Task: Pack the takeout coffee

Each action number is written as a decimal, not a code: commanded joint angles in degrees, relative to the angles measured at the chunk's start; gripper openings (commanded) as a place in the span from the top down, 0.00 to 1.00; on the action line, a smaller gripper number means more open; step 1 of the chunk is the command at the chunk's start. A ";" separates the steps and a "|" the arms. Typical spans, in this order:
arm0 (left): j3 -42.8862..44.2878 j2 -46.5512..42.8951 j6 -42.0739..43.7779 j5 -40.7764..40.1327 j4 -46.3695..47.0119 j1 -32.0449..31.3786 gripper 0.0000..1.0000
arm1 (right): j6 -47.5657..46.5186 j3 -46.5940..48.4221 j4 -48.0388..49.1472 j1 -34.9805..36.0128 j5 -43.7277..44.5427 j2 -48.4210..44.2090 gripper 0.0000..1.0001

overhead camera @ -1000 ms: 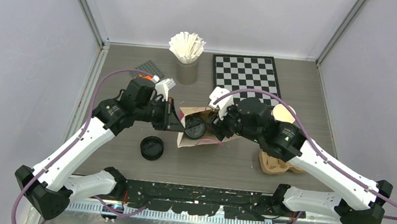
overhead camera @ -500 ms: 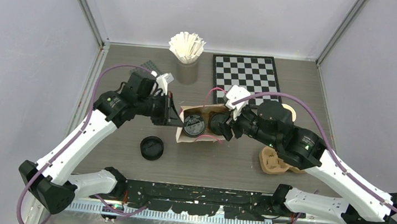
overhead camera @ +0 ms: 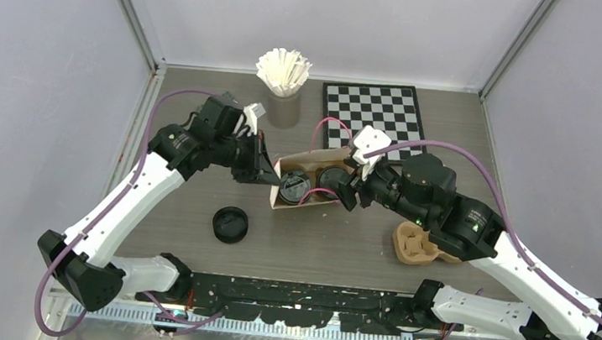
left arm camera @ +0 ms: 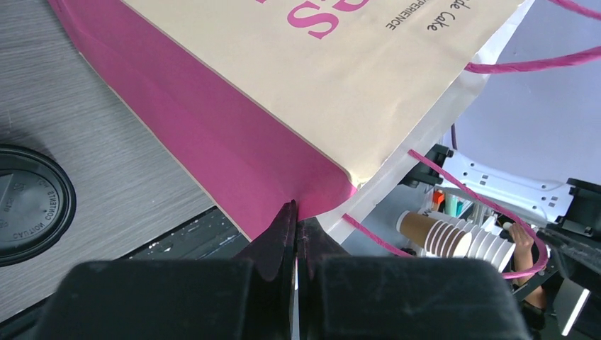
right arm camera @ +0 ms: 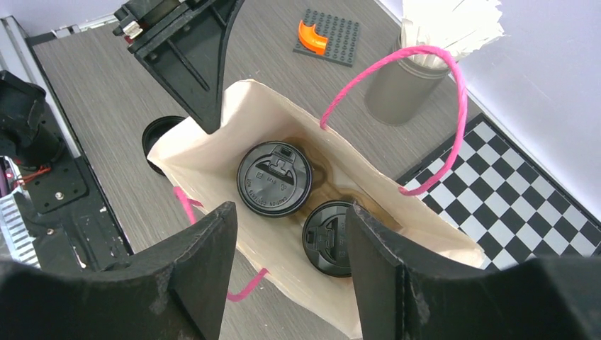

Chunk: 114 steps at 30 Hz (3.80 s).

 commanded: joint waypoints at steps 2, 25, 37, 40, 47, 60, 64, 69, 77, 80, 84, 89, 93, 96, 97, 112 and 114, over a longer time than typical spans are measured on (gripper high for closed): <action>4.42 2.01 -1.82 -0.62 -2.16 0.61 1.00 | 1.33 0.68 3.22 -0.33 0.83 -2.11 0.37; 9.95 7.58 -3.25 -2.97 -7.57 3.32 0.97 | 1.12 -0.03 2.12 -0.30 3.01 -2.41 0.36; 7.11 5.77 -1.68 -0.85 -3.42 3.40 0.93 | 0.22 -0.19 2.16 -0.31 4.10 -0.70 0.36; 5.27 4.52 -1.36 -1.23 -2.18 3.40 0.89 | 0.72 0.07 2.14 -0.26 4.08 0.23 0.36; 5.77 5.10 -0.15 -1.51 -2.78 3.41 0.78 | 1.01 0.24 2.57 -0.32 3.94 1.08 0.35; 6.78 5.88 2.06 -2.99 -3.55 3.43 0.69 | 1.35 0.66 2.53 -0.34 4.01 1.47 0.35; 7.54 6.15 2.79 -3.33 -3.96 3.40 0.68 | 1.45 0.87 2.51 -0.28 3.86 1.67 0.35; 6.52 5.95 4.31 -3.17 -2.94 3.45 0.68 | 1.87 1.41 2.97 -0.30 4.52 1.70 0.35; 0.63 -0.21 15.56 0.41 4.74 3.24 1.00 | 3.29 1.88 3.41 -0.32 5.81 1.08 0.35; -2.84 -3.67 18.16 2.26 9.54 3.28 1.00 | 5.17 2.11 3.11 -0.32 6.67 0.90 0.35; -5.75 -6.24 19.43 6.27 13.65 3.23 1.00 | 6.70 1.92 2.42 -0.31 7.10 -0.36 0.35; -9.97 -9.19 21.81 7.17 17.85 3.23 1.00 | 6.42 2.23 -0.84 -0.28 3.36 -1.65 0.35; -11.45 -10.33 22.08 5.44 19.34 3.23 1.00 | 5.53 3.47 -4.20 -0.26 2.34 -1.21 0.35; -10.94 -9.45 20.90 5.54 18.31 3.23 1.00 | 4.99 3.79 -4.33 -0.27 2.62 -0.92 0.35; -10.83 -9.14 20.35 5.36 18.08 3.23 1.00 | 4.98 3.95 -4.32 -0.30 2.68 -0.64 0.35; -8.83 -8.61 11.77 -3.88 12.89 3.01 1.00 | -1.77 14.11 -13.20 3.48 -8.32 9.48 0.42; -8.29 -8.26 8.77 -4.82 11.95 2.74 1.00 | 0.13 16.14 -15.23 4.25 -7.32 11.56 0.43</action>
